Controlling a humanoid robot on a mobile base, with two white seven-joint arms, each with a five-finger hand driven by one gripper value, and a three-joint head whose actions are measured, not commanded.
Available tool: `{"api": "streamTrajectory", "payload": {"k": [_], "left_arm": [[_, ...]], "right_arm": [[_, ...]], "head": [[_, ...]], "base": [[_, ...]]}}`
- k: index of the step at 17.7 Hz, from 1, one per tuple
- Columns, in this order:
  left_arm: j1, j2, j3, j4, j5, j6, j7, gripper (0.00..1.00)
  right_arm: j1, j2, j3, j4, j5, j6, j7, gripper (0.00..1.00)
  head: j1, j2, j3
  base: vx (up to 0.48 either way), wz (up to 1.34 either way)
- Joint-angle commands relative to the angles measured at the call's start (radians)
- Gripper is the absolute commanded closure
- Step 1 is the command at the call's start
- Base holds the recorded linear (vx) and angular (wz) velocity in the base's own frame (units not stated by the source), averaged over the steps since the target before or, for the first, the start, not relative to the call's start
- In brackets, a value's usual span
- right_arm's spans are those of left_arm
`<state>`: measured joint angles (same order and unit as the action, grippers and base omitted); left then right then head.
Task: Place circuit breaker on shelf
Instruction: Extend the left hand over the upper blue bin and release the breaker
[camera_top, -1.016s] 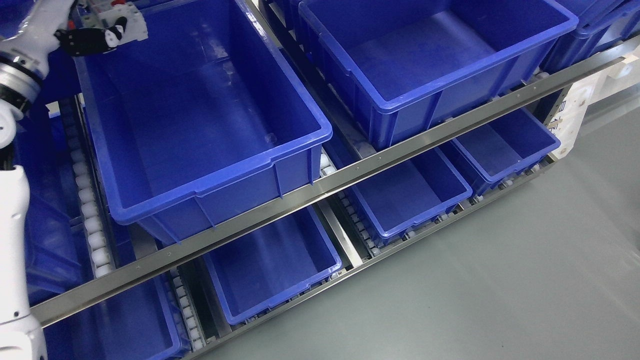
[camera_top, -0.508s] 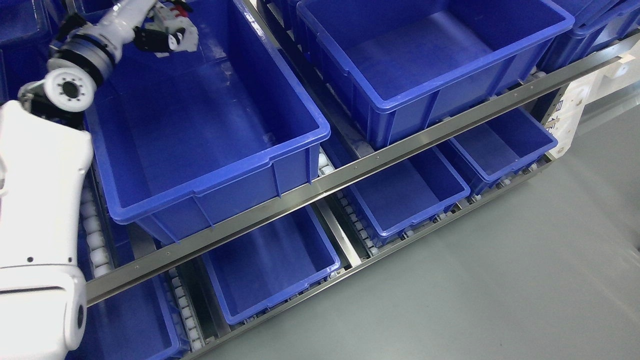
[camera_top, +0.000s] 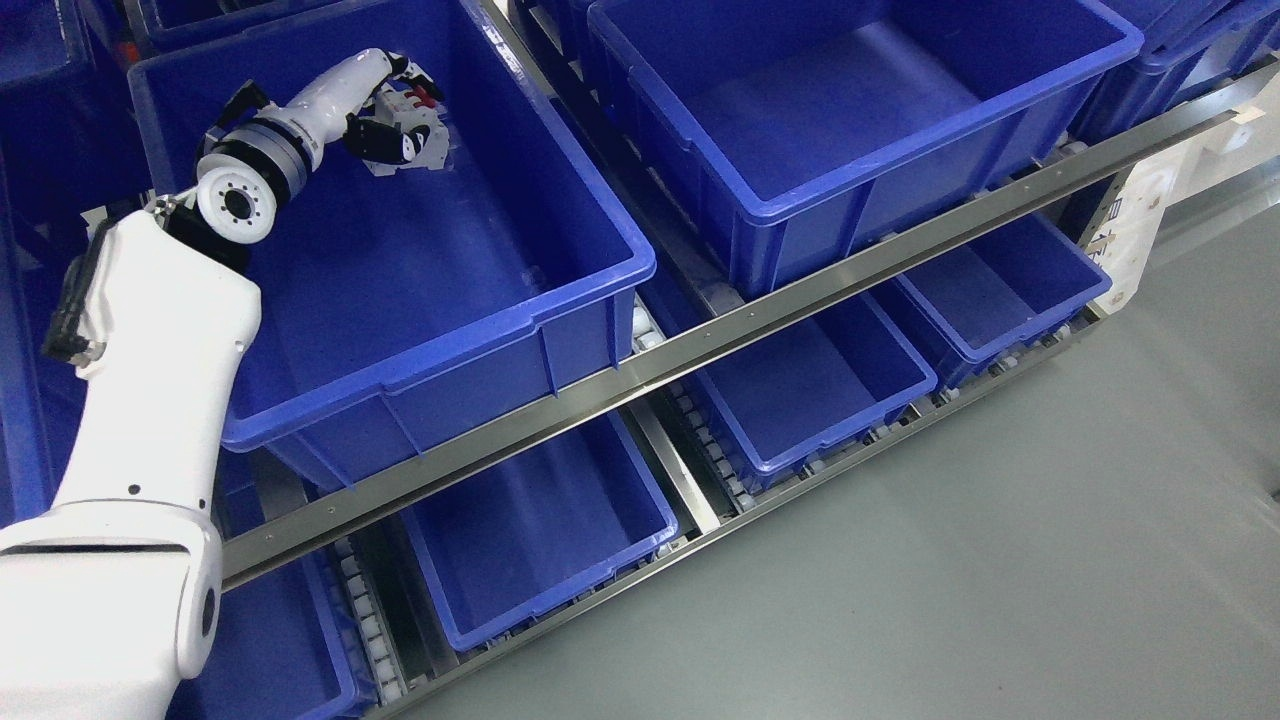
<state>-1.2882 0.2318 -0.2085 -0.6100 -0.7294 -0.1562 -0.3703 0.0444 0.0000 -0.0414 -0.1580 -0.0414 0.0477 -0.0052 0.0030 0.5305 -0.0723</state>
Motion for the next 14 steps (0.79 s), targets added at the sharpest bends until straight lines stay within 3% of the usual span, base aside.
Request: {"api": "streamTrajectory", "payload": {"k": [1,3,10,13,14], "left_arm": [[-0.003,-0.049,-0.026,0.159,-0.010,0.001,0.019,0.77],[-0.003,-0.043,-0.028,0.159,-0.010,0.003,0.019,0.67],[-0.008,0.006,-0.014,0.154,-0.005,0.004,0.018,0.50],[-0.008,0.009,0.093,0.089,0.001,0.015,0.022,0.37],[0.007,0.009,0.185,0.031,0.004,0.035,0.022,0.34]], "right_arm": [[0.000,-0.017,0.000,0.000,0.000,0.000,0.002,0.00],[0.000,-0.017,0.000,0.000,0.000,0.000,0.002,0.00],[0.000,-0.017,0.000,0.000,0.000,0.000,0.002,0.00],[0.000,-0.017,0.000,0.000,0.000,0.000,0.002,0.00],[0.000,-0.017,0.000,0.000,0.000,0.000,0.002,0.00]], "head": [[0.0000,0.000,0.000],[0.0000,0.000,0.000],[0.0000,0.000,0.000],[0.0000,0.000,0.000],[0.0000,0.000,0.000]], "base": [[0.000,0.00],[-0.001,0.01],[-0.001,0.01],[0.000,0.00],[0.000,0.00]]}}
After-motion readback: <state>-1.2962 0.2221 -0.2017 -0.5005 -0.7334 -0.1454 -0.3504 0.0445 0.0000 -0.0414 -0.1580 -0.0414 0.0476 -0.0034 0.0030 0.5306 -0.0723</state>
